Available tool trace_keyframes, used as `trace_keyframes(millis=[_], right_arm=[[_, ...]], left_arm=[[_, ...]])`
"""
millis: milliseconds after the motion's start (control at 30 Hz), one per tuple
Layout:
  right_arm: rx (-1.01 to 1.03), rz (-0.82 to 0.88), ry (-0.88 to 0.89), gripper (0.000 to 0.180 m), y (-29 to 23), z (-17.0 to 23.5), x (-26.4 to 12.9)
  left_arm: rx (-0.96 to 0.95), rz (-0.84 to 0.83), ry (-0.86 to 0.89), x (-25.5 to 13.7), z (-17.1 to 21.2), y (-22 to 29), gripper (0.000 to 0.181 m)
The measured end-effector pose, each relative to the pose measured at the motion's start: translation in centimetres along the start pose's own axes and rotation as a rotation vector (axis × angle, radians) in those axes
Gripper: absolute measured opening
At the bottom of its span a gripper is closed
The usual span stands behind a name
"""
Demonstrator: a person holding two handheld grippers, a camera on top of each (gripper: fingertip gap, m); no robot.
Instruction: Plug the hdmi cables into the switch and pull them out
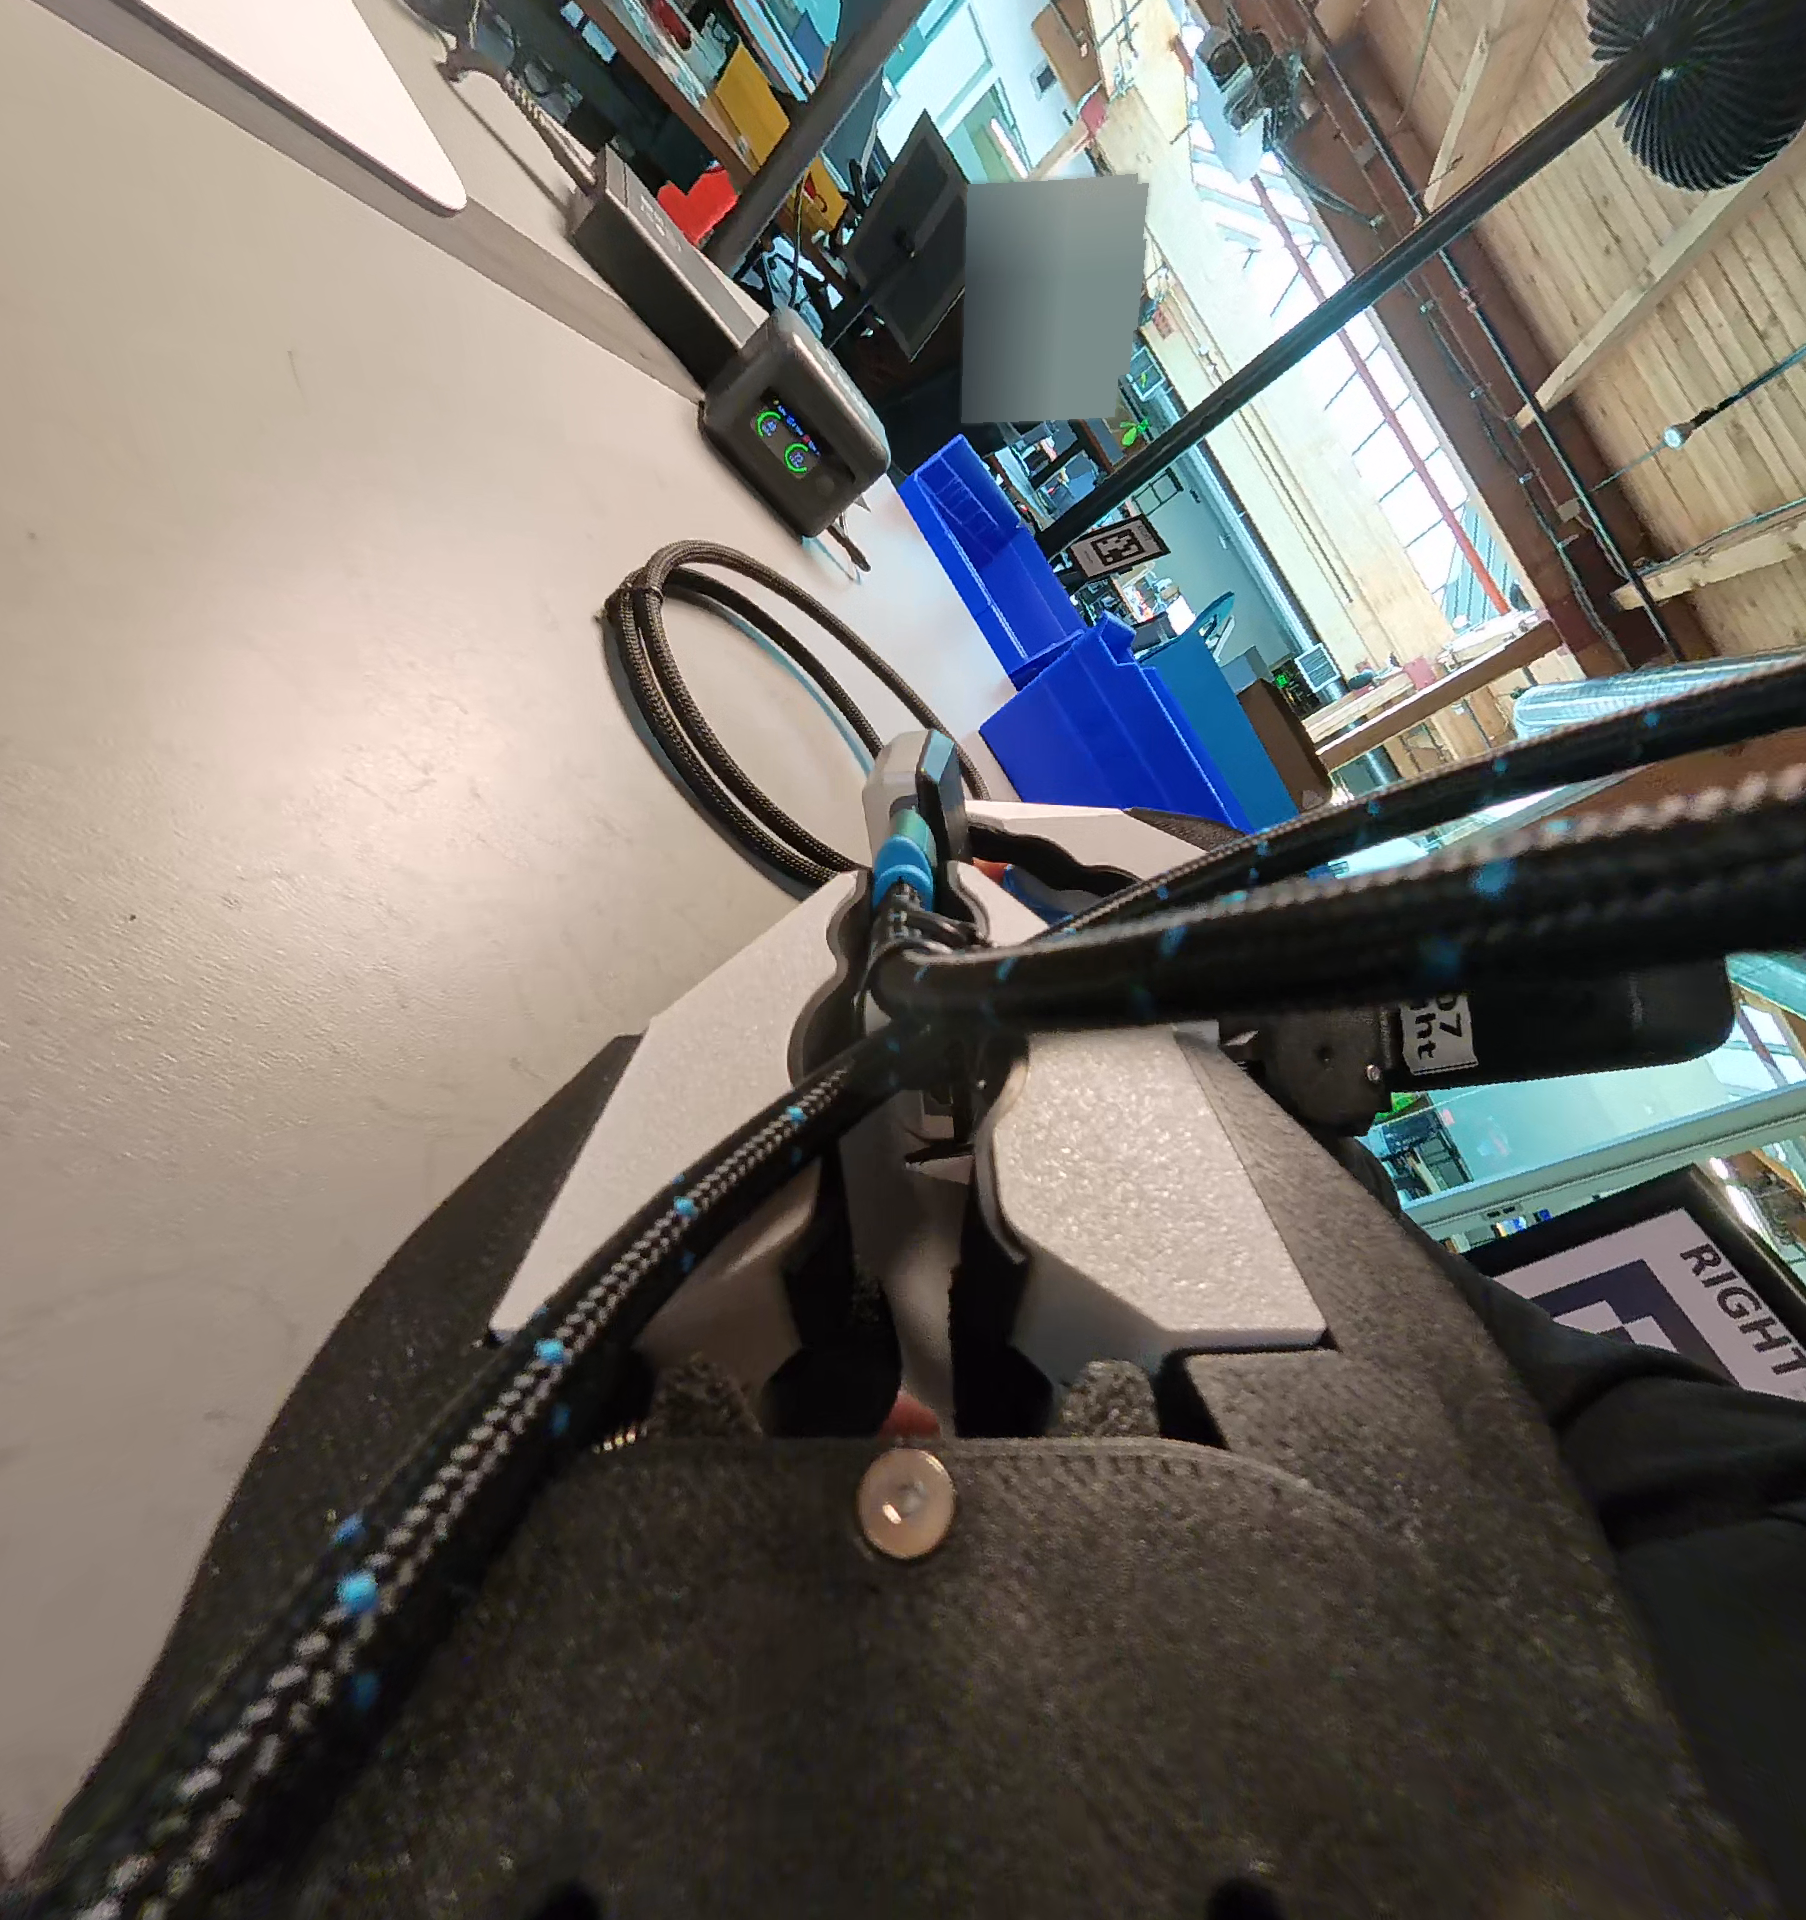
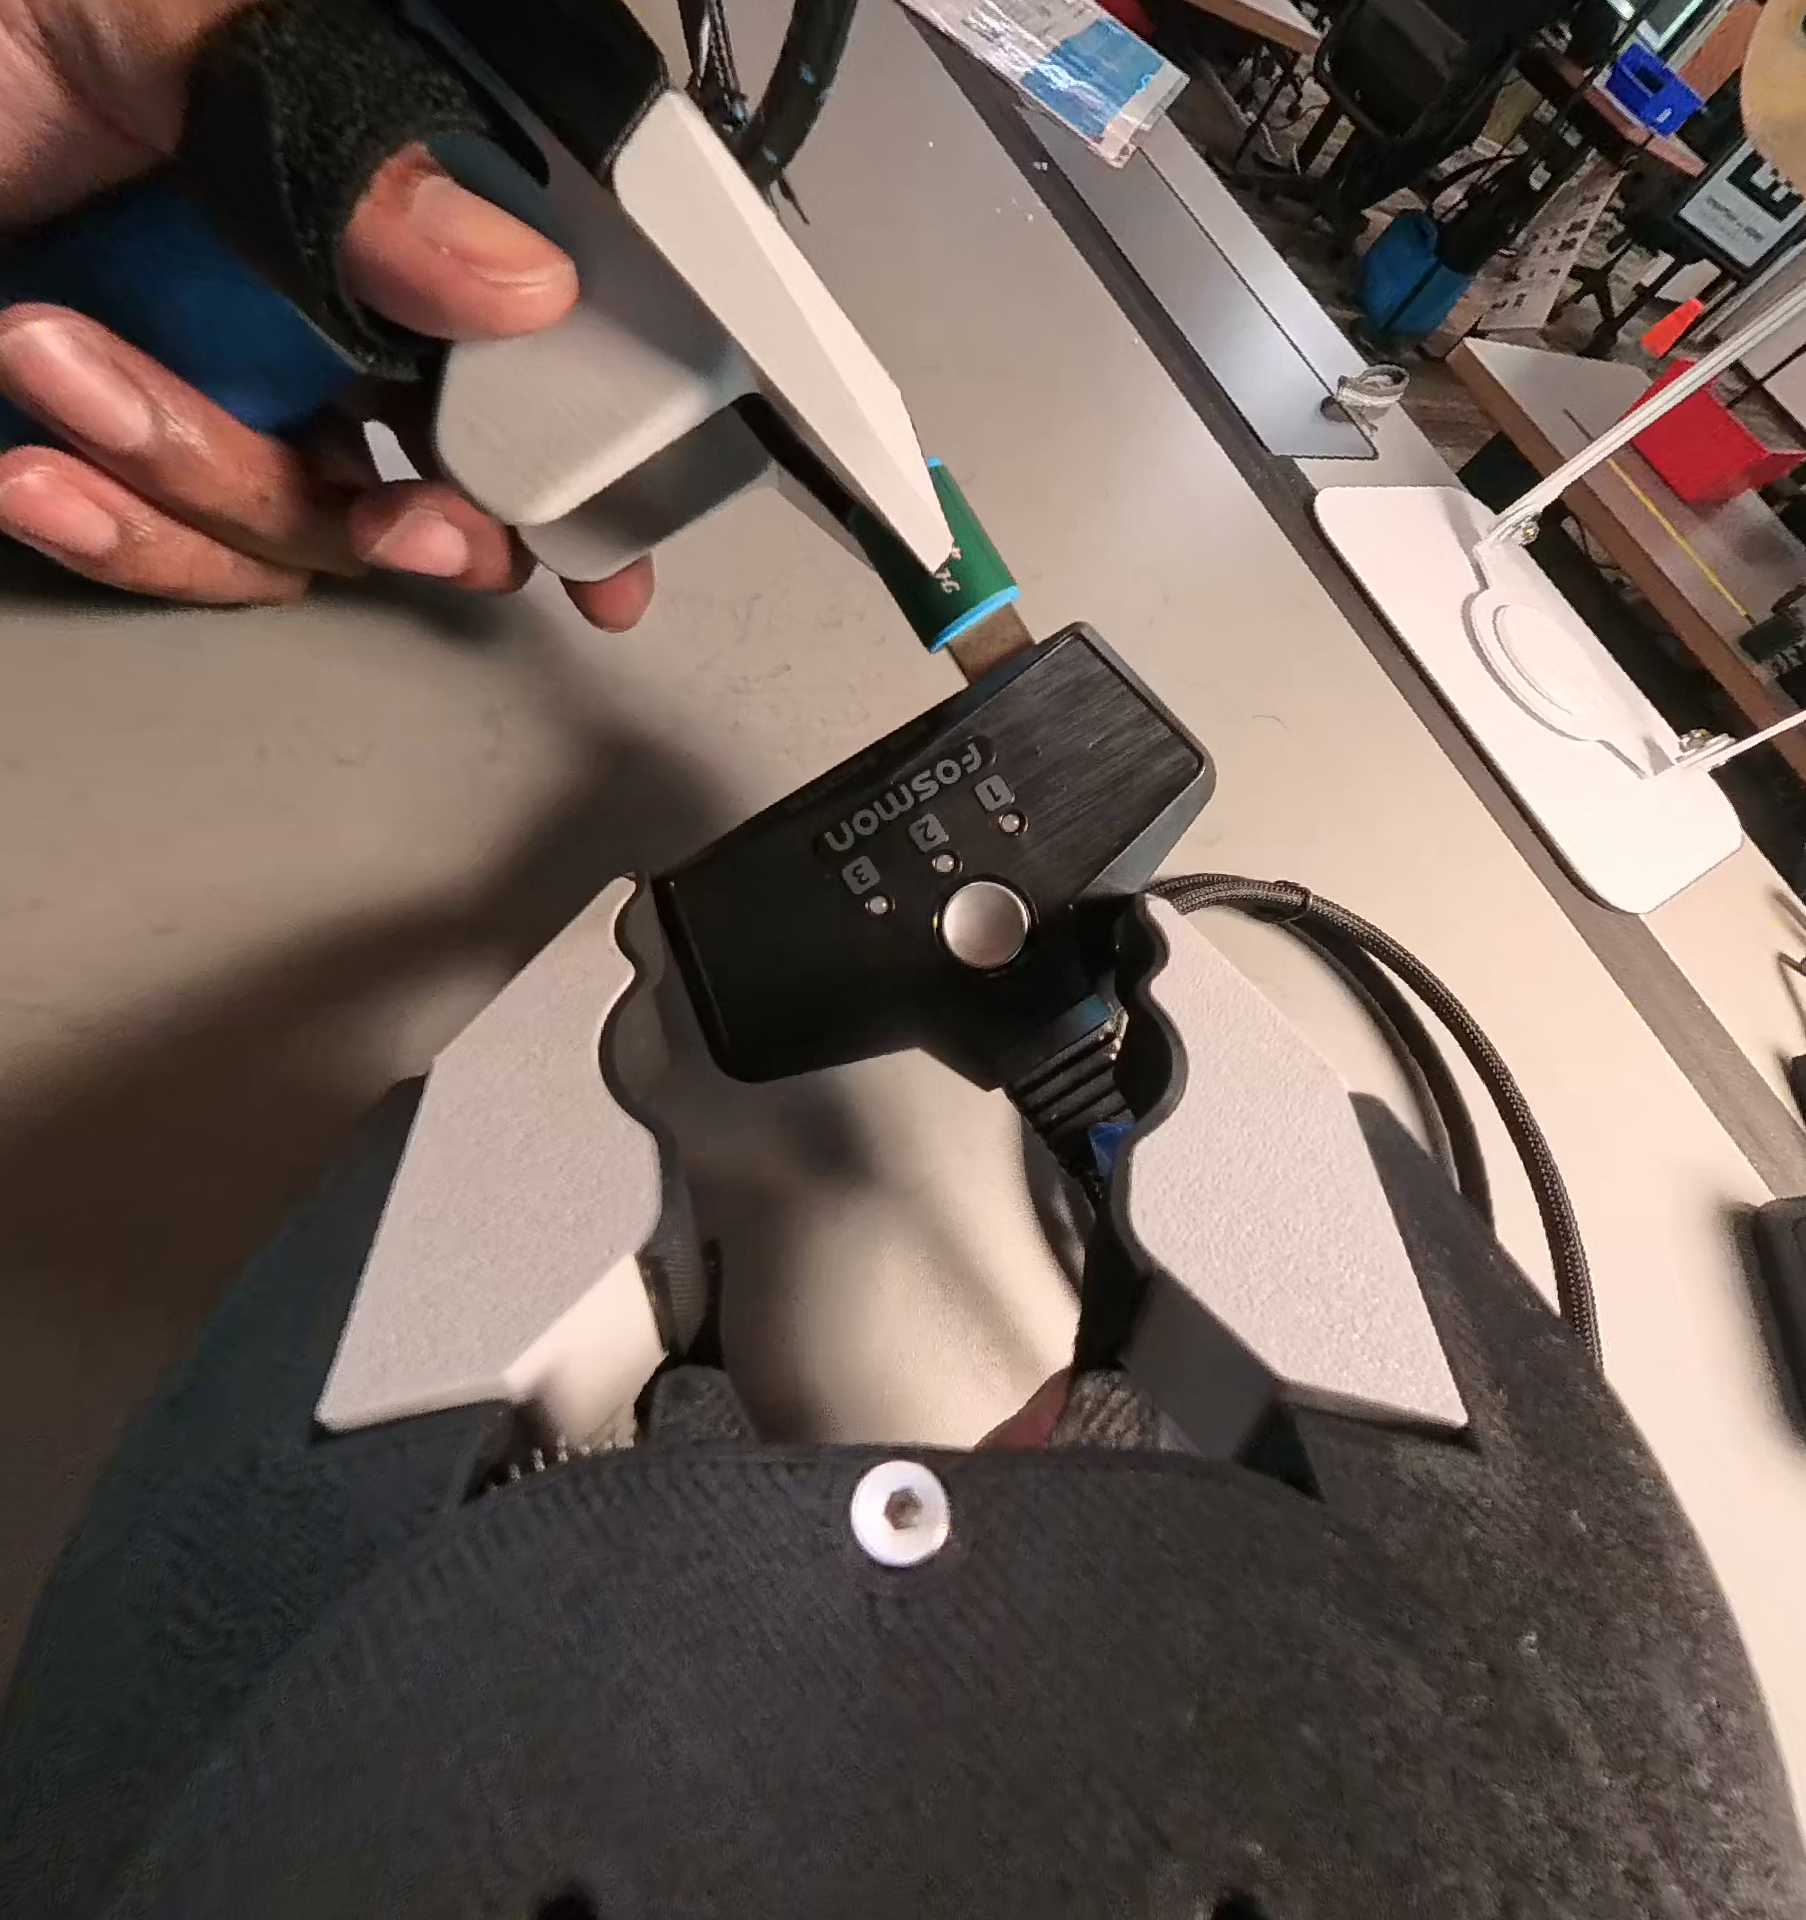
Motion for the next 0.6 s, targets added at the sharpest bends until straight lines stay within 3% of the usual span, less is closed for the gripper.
trace_keyframes(millis=[600], right_arm=[[-0.014,0.031,0.003,0.09,-0.05,-0.18,0.2]], left_arm=[[0.011,0.006,-0.004,0.05,0.06,0.18,0.011]])
Point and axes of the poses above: each gripper's, where its closed fingertips meet, x out along the fingers, z out of its underside, y = z × x across the jaws, the point moved 4 cm from there along -x, back along the fingers, and after that the axes turned 2 degrees about y, right-handed, at the moved point
